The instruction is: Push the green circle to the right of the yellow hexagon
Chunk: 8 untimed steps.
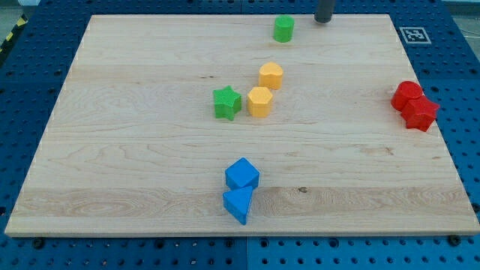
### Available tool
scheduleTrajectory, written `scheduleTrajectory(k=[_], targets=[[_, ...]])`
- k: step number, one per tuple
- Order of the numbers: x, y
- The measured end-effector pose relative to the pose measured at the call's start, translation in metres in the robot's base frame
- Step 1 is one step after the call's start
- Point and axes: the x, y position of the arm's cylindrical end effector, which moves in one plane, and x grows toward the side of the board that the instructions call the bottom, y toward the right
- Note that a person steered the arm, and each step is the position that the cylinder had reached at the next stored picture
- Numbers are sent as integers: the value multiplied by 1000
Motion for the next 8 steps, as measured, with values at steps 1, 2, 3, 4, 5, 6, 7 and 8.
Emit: scheduleTrajectory(k=[1, 2, 3, 4, 5, 6, 7, 8], targets=[[0, -27], [0, -53], [11, -70], [68, -70], [132, -70], [177, -70], [184, -70], [183, -70]])
